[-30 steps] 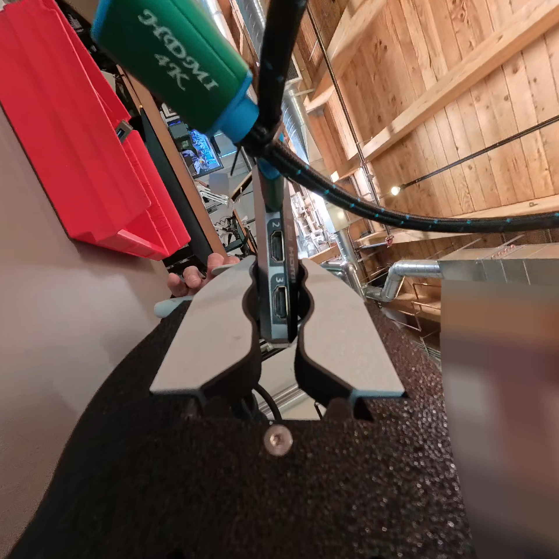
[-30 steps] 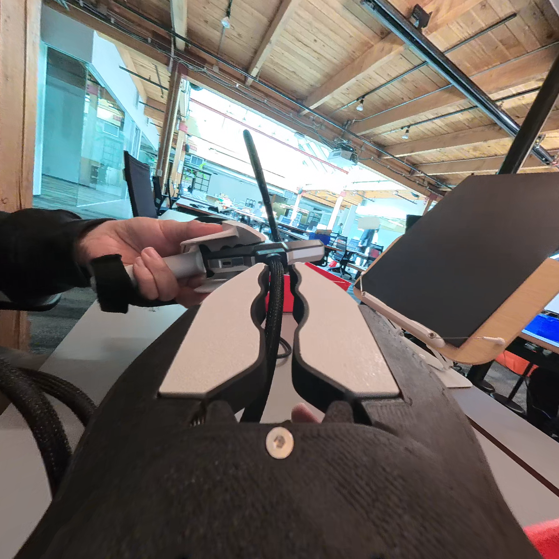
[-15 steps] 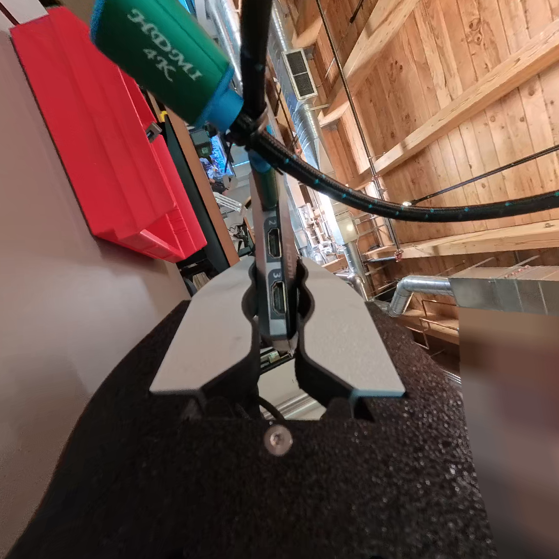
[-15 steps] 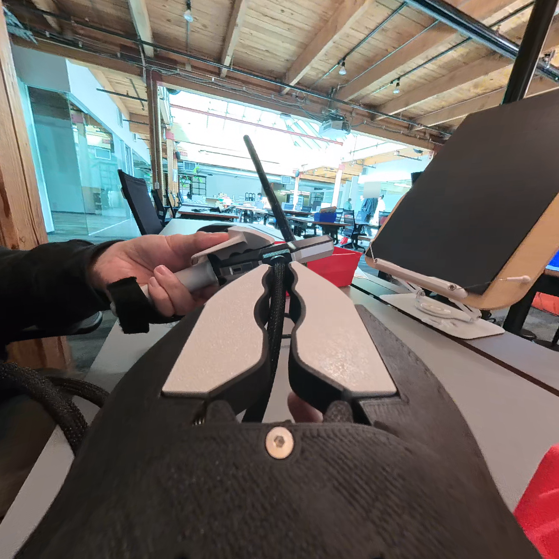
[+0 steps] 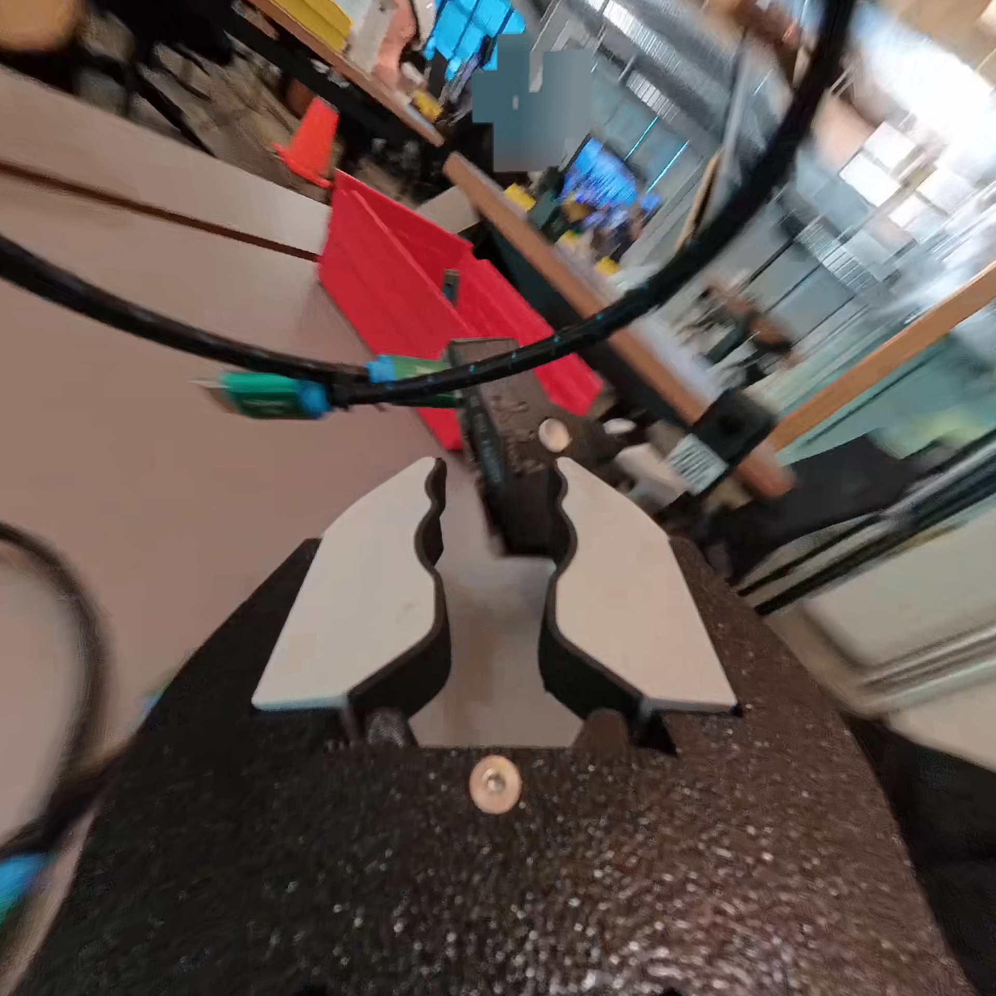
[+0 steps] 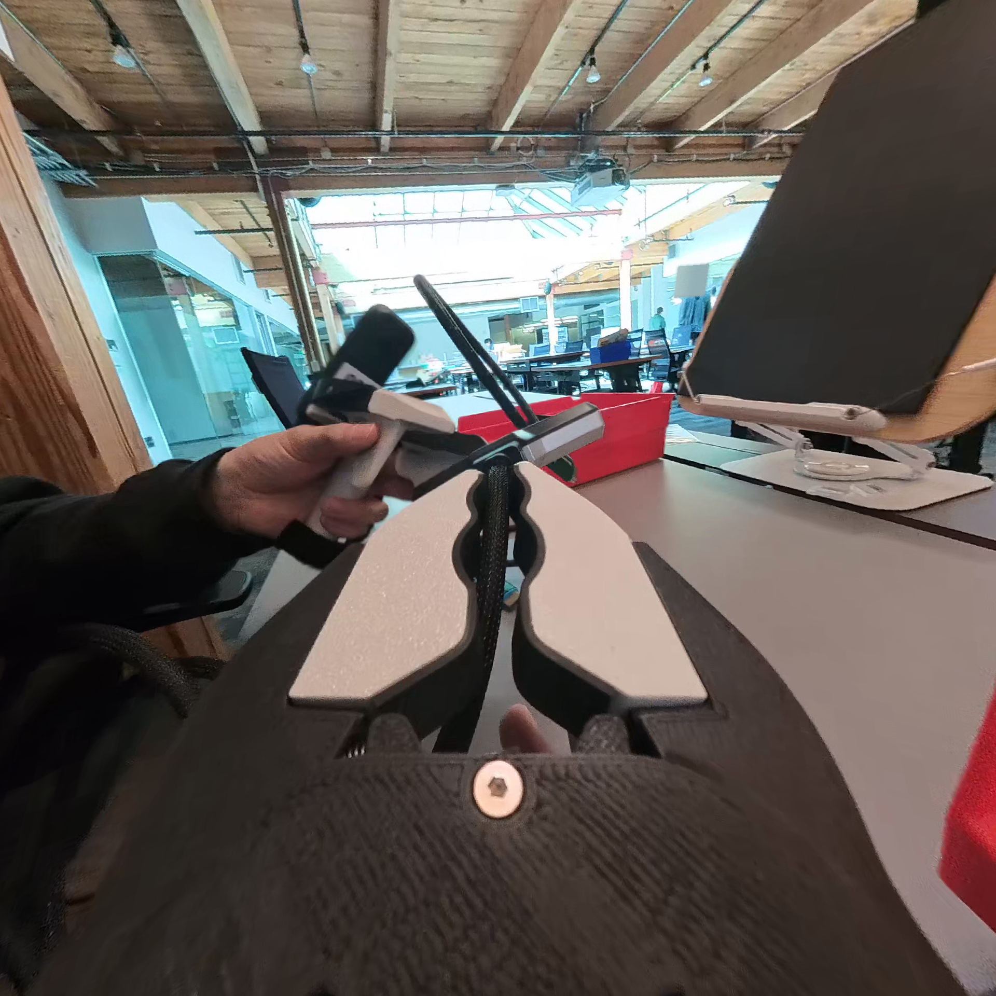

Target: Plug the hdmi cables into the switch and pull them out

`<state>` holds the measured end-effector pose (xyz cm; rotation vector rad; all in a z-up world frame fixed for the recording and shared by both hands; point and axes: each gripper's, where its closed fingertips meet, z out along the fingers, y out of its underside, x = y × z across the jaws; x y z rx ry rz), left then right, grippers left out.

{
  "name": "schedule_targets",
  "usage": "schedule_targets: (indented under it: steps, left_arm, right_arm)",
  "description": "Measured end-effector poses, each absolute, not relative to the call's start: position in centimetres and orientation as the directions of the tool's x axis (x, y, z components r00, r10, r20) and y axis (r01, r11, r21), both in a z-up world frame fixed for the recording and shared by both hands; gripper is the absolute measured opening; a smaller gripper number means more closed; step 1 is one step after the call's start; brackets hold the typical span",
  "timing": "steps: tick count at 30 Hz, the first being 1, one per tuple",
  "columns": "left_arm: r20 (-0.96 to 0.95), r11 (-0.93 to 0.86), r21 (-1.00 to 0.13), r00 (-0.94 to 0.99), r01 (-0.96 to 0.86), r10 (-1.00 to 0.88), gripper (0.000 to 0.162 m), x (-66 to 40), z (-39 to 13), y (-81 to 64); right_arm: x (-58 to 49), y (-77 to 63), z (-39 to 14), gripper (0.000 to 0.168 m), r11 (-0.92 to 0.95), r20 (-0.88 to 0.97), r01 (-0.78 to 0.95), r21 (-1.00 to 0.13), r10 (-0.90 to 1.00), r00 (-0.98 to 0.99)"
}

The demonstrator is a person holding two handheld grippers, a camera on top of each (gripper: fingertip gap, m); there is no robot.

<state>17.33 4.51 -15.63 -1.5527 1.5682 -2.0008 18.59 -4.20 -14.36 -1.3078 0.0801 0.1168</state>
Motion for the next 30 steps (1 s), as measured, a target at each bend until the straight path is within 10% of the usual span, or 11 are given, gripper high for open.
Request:
schedule_targets:
  steps: [4, 10, 24, 30]
  left_arm:
    - [0.135, 0.083, -0.919, -0.508, -0.385, -0.851, 0.023, 16.0, -18.3, 8.8]
    - [-0.313, 0.776, -0.542, -0.779, -0.323, -0.543, 0.020, 13.6, -26.3, 12.2]
    - [-0.365, 0.931, -0.091, -0.858, -0.355, -0.363, 0.007, 15.7, -29.8, 14.8]
    - [-0.190, 0.878, -0.132, -0.858, -0.460, -0.478, 0.006, 16.1, -30.0, 15.0]
  right_arm:
    - [19.7, -5.1, -14.6, 0.008, 0.289, -0.156, -0.160, -0.944, 0.038, 0.987]
    - [20.0, -4.5, -15.5, 0.008, 0.314, -0.190, -0.213, -0.925, 0.100, 0.977]
    - [20.2, -4.8, -15.3, 0.008, 0.353, -0.188, -0.222, -0.909, 0.129, 0.974]
    - [20.6, -5.5, -15.1, 0.008, 0.375, -0.191, -0.223, -0.900, 0.120, 0.974]
